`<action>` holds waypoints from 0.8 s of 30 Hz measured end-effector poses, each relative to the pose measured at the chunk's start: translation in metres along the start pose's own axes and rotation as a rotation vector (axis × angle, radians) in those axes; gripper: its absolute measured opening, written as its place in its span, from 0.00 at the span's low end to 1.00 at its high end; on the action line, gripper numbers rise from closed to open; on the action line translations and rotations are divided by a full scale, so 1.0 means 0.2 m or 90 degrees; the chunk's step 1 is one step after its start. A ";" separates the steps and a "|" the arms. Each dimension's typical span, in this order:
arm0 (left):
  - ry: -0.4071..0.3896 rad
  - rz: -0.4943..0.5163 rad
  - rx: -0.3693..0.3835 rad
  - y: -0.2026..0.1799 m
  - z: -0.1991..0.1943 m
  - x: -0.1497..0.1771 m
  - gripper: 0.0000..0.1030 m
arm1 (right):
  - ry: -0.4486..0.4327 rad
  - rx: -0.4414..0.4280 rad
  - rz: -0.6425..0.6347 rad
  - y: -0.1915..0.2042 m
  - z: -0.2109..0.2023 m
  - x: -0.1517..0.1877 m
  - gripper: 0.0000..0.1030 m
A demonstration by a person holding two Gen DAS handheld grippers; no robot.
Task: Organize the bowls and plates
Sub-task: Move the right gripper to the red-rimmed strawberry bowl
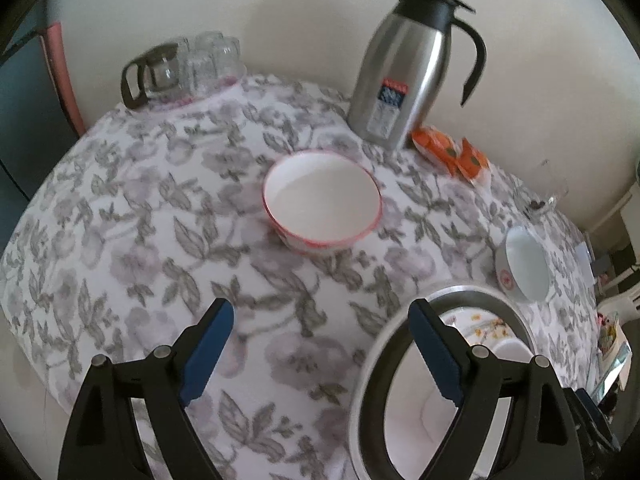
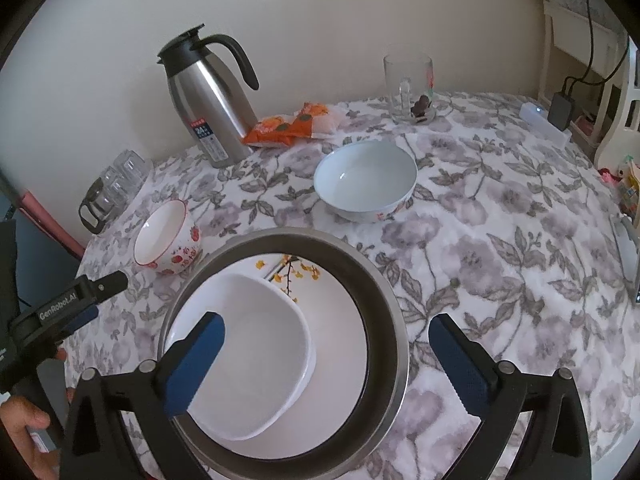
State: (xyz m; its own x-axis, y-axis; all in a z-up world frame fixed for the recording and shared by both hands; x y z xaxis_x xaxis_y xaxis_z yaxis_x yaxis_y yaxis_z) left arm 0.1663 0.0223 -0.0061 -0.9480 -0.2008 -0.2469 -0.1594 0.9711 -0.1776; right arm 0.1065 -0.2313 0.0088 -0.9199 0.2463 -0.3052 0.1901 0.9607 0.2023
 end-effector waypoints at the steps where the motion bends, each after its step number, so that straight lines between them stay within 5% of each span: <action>1: -0.010 -0.001 -0.001 0.01 -0.01 -0.01 0.91 | -0.006 0.001 -0.001 0.00 -0.01 0.00 1.00; 3: -0.031 -0.006 -0.003 0.04 -0.03 -0.04 1.00 | -0.016 0.004 -0.003 0.01 -0.02 0.00 1.00; 14: -0.111 -0.036 -0.007 0.18 -0.13 -0.17 1.00 | -0.033 -0.013 -0.014 0.06 -0.04 -0.02 1.00; 24: -0.097 -0.070 0.032 0.34 -0.13 -0.29 1.00 | -0.080 -0.021 -0.033 0.14 -0.14 -0.11 1.00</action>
State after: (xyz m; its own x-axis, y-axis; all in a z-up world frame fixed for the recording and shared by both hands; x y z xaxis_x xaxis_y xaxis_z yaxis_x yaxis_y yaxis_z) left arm 0.2029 0.1027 0.0216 -0.8719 -0.3271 -0.3644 -0.2428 0.9350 -0.2584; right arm 0.1223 -0.2127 0.0483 -0.8777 0.2130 -0.4292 0.1306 0.9682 0.2136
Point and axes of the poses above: each gripper's, at about its wrist camera, not at the fingertips, and z roughly the way its jaws point, y to its left, x to its underside, the point moved 1 cm from there along z, roughly the way its jaws point, and after that the axes turned 15 degrees about y, right-handed, at the moved point
